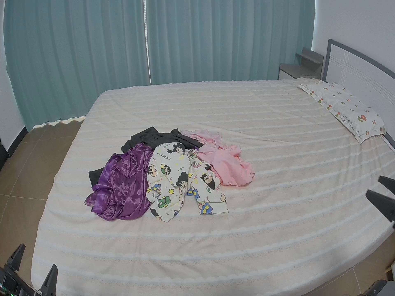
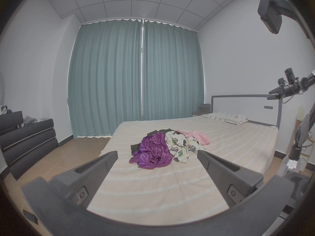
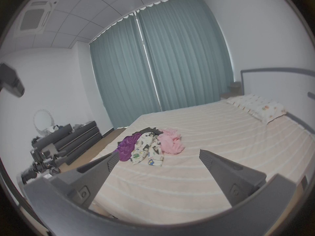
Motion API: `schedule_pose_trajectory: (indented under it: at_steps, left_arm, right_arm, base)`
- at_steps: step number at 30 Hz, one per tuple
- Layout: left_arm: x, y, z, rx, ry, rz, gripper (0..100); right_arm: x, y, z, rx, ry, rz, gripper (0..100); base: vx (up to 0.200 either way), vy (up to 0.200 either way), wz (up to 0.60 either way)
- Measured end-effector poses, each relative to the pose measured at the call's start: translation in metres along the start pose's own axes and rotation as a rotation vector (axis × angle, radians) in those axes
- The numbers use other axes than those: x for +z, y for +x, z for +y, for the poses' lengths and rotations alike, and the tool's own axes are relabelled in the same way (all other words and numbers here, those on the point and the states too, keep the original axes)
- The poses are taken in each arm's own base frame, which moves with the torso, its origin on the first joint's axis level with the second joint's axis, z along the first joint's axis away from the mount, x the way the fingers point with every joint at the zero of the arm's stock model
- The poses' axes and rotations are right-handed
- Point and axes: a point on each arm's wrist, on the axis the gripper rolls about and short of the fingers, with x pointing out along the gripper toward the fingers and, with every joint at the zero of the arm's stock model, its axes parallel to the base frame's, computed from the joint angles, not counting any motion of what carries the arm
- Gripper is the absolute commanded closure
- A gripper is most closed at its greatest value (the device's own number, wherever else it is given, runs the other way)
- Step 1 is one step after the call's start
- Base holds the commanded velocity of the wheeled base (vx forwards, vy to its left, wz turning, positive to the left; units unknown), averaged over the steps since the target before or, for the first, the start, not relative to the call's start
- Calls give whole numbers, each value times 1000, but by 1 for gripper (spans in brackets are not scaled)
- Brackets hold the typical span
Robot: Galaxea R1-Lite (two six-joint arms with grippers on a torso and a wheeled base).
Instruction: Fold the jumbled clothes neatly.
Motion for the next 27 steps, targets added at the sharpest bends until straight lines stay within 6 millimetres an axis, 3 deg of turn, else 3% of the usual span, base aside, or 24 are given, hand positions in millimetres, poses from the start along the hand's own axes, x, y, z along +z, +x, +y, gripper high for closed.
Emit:
schedule_pose_trajectory:
  at_steps: [7,14,20,27]
  left_arm:
    - [0,0,0,0,0,0,0]
    - [0,0,0,0,0,0,0]
    - [0,0,0,0,0,0,0]
    - [0,0,0,0,0,0,0]
  right_arm:
    - [13,77,-4,68,109,117,0]
    - [3,168,-6,65,209,230,0]
    - [-23,247,-4,26,270,295,0]
    - [-73,344,7,-48,302,310,0]
  base:
    - [0,0,0]
    - [0,0,0]
    - [0,0,0]
    - [0,0,0]
